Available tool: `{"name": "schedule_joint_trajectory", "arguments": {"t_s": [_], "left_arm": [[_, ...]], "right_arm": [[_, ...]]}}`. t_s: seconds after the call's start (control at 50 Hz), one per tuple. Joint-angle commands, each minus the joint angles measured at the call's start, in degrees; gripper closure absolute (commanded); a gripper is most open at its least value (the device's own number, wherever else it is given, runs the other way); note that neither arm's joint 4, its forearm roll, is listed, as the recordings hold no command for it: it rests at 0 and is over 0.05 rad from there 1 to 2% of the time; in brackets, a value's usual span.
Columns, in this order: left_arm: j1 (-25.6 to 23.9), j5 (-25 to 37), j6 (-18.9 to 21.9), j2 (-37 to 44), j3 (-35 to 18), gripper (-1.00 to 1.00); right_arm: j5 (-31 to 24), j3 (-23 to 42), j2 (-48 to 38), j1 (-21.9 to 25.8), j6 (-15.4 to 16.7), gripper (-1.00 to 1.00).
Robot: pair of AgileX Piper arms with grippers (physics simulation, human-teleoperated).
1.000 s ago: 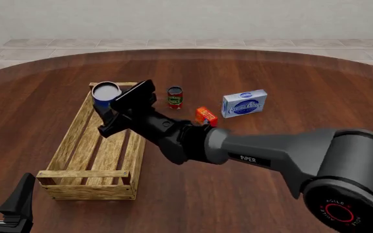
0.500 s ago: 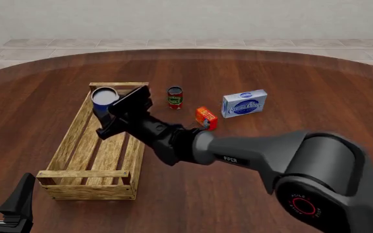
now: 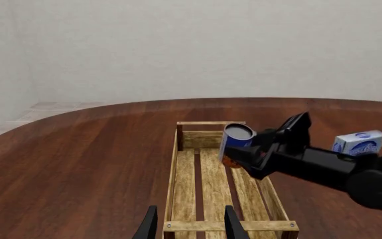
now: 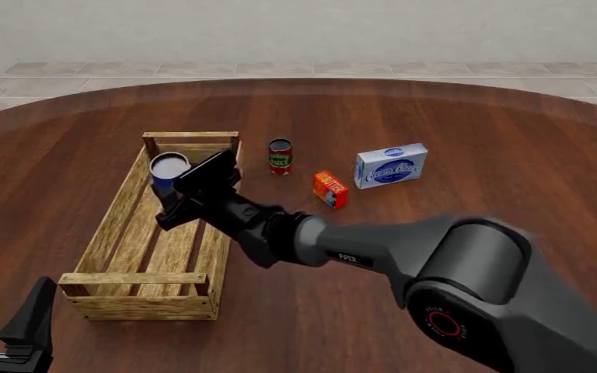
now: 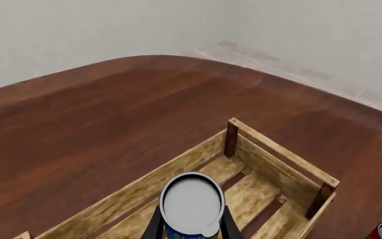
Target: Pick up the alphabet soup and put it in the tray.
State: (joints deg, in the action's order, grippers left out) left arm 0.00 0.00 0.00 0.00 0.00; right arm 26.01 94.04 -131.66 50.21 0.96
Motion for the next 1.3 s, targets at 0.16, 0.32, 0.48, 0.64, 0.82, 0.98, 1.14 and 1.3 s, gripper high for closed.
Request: {"name": "schedule_joint_trajectory", "arguments": {"t_s": [0.16,0.32,0.48,0.64,0.82,0.98,1.14,1.3], "left_arm": [[0.0,0.0,0.0,0.0,0.0,-1.0],[0.0,0.0,0.0,0.0,0.0,-1.0],[0.0,0.0,0.0,0.0,0.0,-1.0],[0.0,0.0,0.0,0.0,0.0,-1.0],[0.0,0.0,0.0,0.0,0.0,-1.0],[0.0,0.0,0.0,0.0,0.0,-1.0],[0.0,0.0,0.0,0.0,0.0,-1.0],[0.0,0.0,0.0,0.0,0.0,-1.0]], "right_arm": [[-0.66,3.83,-3.22,-0.27,-1.35,1.0],[-1.29,5.54,-5.02,-0.32,-1.75,1.0],[-2.14,7.3,-6.49,-0.47,-1.74,1.0],[-3.22,9.42,-8.25,-0.67,-1.74,1.0],[-4.19,11.72,-10.9,-0.73,-1.36,1.0],[-4.9,13.19,-12.66,-0.72,-1.51,1.0],[-5.2,13.47,-12.84,-0.61,-1.45,1.0],[-4.87,12.47,-12.15,-0.18,-0.97,1.0]]}}
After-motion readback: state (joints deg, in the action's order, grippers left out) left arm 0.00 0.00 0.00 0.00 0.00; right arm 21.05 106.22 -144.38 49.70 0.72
